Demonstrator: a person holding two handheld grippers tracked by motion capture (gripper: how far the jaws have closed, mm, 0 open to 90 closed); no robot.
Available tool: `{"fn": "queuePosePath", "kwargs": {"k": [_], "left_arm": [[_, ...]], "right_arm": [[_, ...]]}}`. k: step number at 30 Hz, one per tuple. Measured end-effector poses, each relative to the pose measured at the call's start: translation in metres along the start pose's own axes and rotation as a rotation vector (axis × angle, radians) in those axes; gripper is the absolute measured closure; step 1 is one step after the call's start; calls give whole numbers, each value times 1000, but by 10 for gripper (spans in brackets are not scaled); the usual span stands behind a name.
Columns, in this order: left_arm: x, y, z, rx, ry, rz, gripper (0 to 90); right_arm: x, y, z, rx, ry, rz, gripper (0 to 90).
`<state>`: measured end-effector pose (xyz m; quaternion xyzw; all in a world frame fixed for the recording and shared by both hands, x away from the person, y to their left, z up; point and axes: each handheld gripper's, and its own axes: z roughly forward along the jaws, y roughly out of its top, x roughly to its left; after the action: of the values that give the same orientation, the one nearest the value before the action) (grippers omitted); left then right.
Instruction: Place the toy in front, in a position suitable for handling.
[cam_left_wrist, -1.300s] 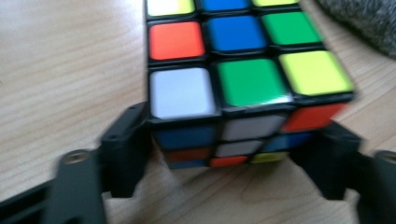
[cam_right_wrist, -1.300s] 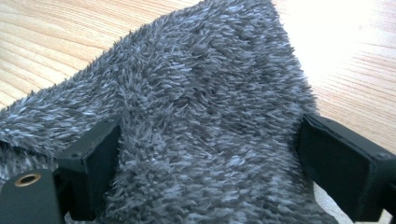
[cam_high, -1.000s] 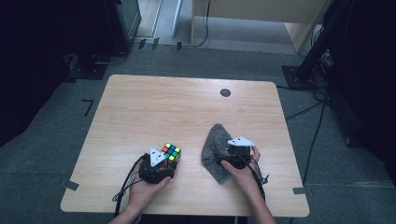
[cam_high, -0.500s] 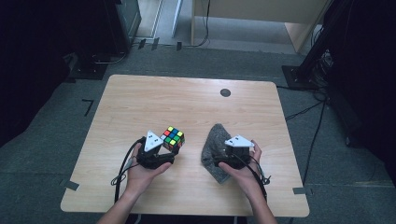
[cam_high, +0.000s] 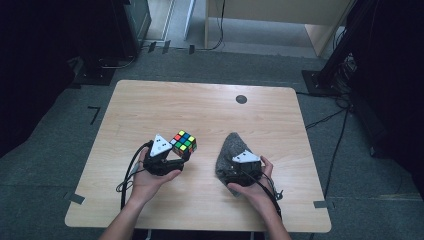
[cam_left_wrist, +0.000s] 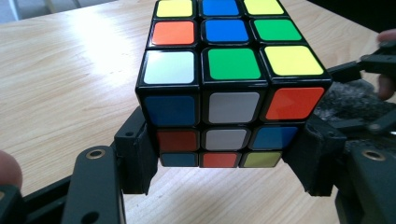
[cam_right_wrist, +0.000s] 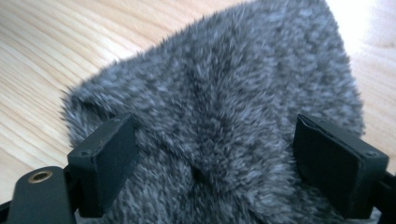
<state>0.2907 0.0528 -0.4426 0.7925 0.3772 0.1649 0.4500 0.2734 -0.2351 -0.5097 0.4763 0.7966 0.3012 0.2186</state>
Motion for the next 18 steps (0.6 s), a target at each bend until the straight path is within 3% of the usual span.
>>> {"fn": "queuePosePath", "kwargs": {"k": [5, 8, 9, 12, 16, 18], "left_arm": [[8, -7, -9, -10, -35, -26, 343], [10, -9, -11, -7, -33, -35, 343], [10, -9, -13, -8, -33, -37, 343], [9, -7, -15, -15, -41, -24, 344], [5, -7, -14, -10, -47, 2, 344], [3, -7, -13, -6, -48, 15, 344]], "right_arm": [[-4, -2, 3, 1, -15, 8, 192], [-7, -3, 2, 2, 8, 20, 256], [-9, -3, 1, -5, 2, 21, 370], [-9, -4, -2, -19, -29, 14, 603], [-10, -4, -4, -30, -34, -3, 699], [-12, -1, -11, -68, -33, 7, 725]]}}
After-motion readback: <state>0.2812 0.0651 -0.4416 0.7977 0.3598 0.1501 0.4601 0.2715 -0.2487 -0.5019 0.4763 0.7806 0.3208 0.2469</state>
